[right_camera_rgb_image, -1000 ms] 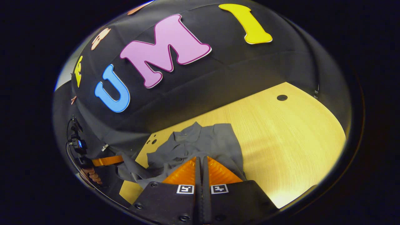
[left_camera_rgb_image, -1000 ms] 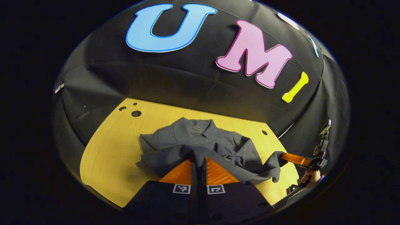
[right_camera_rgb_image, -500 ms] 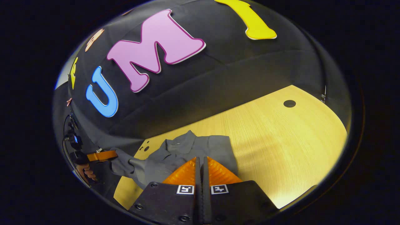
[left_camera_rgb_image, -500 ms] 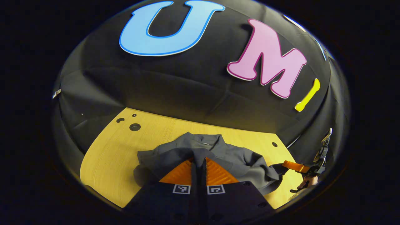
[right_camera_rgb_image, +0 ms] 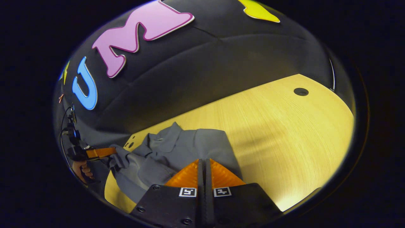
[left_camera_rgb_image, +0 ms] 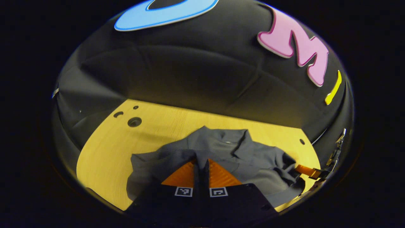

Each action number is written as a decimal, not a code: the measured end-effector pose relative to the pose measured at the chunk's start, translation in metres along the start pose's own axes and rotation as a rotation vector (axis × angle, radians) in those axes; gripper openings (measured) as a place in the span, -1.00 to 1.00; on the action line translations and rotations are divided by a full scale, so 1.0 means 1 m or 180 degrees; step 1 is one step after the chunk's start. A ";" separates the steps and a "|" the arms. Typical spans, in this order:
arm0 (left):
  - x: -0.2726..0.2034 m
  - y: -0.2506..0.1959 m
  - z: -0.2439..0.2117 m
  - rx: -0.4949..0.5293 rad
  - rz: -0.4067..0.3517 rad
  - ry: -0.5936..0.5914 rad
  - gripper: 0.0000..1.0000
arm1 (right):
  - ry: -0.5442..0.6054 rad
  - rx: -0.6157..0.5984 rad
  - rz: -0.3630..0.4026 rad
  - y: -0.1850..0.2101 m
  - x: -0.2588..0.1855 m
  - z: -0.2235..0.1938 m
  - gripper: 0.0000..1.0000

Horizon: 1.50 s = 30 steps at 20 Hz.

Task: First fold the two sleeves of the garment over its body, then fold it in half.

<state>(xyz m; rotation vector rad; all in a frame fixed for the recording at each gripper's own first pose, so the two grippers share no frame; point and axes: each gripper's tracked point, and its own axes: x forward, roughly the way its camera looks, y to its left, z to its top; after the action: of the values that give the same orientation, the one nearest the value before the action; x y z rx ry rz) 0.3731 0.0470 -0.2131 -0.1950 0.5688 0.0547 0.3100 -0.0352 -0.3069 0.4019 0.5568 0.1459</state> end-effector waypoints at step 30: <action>-0.266 -0.080 0.007 0.0404 -0.0475 -0.1045 0.82 | -0.1145 -0.0477 0.0823 0.143 -0.279 0.091 0.66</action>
<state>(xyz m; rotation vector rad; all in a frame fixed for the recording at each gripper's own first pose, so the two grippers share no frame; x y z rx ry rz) 0.1617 -0.0289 -0.0503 -0.1011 0.2284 -0.0931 0.1210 -0.0026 -0.0435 0.3426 0.1363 0.3539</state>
